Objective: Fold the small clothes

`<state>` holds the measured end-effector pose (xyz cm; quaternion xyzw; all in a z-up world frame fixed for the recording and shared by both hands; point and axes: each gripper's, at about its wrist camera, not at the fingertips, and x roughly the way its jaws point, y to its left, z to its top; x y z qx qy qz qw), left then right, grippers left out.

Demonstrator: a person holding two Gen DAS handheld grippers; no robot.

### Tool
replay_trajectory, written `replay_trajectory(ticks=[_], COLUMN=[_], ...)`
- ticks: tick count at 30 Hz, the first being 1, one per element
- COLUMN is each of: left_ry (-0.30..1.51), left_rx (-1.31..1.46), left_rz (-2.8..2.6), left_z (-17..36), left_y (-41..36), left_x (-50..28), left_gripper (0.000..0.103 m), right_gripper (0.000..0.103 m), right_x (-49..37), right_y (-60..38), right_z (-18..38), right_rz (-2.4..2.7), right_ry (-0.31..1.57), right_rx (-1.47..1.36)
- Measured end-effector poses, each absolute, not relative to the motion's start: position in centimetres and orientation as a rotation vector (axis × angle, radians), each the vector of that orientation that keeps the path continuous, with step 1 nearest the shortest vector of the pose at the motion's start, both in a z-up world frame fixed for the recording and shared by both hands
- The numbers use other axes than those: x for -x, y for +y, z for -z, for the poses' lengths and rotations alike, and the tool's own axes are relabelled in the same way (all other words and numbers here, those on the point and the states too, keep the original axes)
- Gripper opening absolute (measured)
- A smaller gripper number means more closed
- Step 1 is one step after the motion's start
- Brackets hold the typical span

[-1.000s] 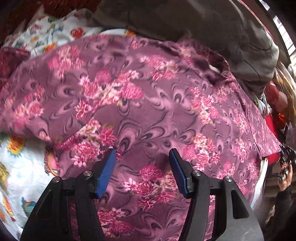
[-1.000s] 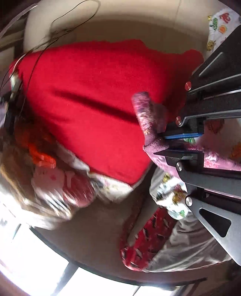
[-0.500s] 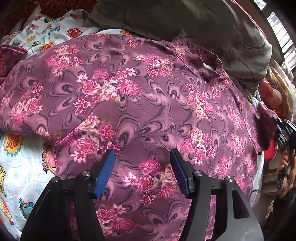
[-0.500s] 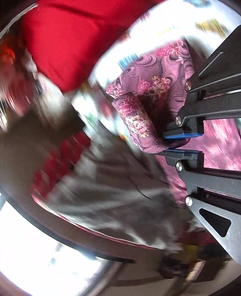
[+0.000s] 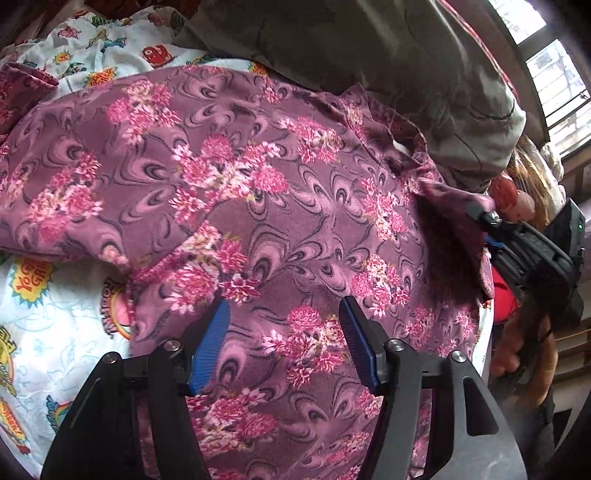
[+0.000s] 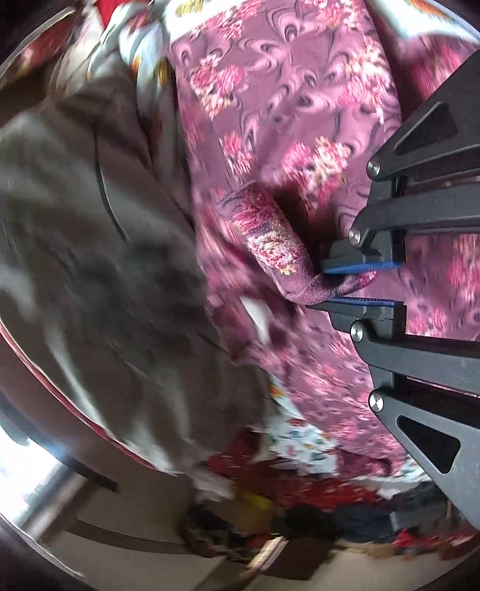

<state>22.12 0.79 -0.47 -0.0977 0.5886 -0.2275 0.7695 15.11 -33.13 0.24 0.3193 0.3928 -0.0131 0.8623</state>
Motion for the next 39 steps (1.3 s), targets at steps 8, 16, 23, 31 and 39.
replay_trajectory(ticks=[8, 16, 23, 31, 39], left_ry=[1.270, 1.266, 1.389, 1.286, 1.115], left_rx=[0.276, 0.220, 0.272, 0.322, 0.329], left_rz=[0.472, 0.525, 0.518, 0.438, 0.388], left_z=[-0.1, -0.9, 1.8, 0.3, -4.3], left_y=[3.2, 0.1, -6.3, -8.1, -4.1], left_x=[-22.6, -21.8, -23.6, -24.9, -24.4], left_gripper=[0.060, 0.060, 0.060, 0.003, 0.003], right_gripper=[0.042, 0.042, 0.042, 0.042, 0.042], right_x=[-17.6, -12.7, -6.7, -2.1, 0.7], right_y=[-24.1, -23.3, -30.7, -37.9, -44.9], right_z=[1.9, 2.3, 2.3, 2.4, 3.4], right_rz=[-0.084, -0.172, -0.062, 0.062, 0.204], right_ry=[0.961, 0.969, 0.914, 0.828, 0.732], right_rx=[-0.548, -0.535, -0.684, -0.796, -0.949])
